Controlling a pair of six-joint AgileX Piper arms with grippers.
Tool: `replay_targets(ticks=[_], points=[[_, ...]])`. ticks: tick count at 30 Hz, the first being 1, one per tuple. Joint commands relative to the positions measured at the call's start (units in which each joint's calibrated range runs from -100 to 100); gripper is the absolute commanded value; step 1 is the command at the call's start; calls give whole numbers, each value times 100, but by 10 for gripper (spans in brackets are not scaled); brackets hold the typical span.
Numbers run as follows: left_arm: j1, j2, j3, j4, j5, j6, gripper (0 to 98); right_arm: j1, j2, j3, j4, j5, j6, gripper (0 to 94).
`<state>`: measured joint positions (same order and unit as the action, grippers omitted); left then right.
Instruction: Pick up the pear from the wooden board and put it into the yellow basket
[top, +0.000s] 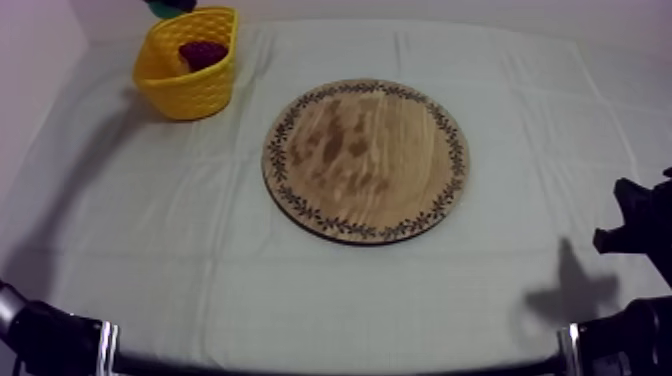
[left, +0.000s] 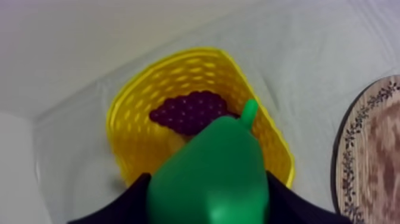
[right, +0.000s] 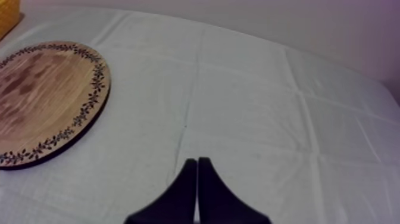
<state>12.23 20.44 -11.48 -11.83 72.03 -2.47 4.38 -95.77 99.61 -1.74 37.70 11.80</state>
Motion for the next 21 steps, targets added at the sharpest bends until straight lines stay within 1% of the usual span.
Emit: replay_targets(ticks=[1, 5, 9, 17, 19, 20, 21], points=[[-9, 320, -13, -57, -56, 150, 376, -1, 1, 5, 1, 5, 0, 5], [-73, 798, 115, -159, -540, 281, 377, -1, 1, 5, 1, 5, 0, 5], [-144, 1168, 200, -217, -943, 310, 356, -1, 1, 5, 1, 5, 0, 5], [-180, 1576, -28, -196, -1116, 370, 336, -1, 1, 5, 1, 5, 0, 5], [-178, 1627, -98, -194, -1102, 395, 357, -1, 1, 5, 1, 5, 0, 5], [-178, 1646, -133, -195, -1098, 422, 388, -1, 1, 5, 1, 5, 0, 5], [-178, 1663, -157, -203, -1097, 465, 444, -1, 1, 5, 1, 5, 0, 5]])
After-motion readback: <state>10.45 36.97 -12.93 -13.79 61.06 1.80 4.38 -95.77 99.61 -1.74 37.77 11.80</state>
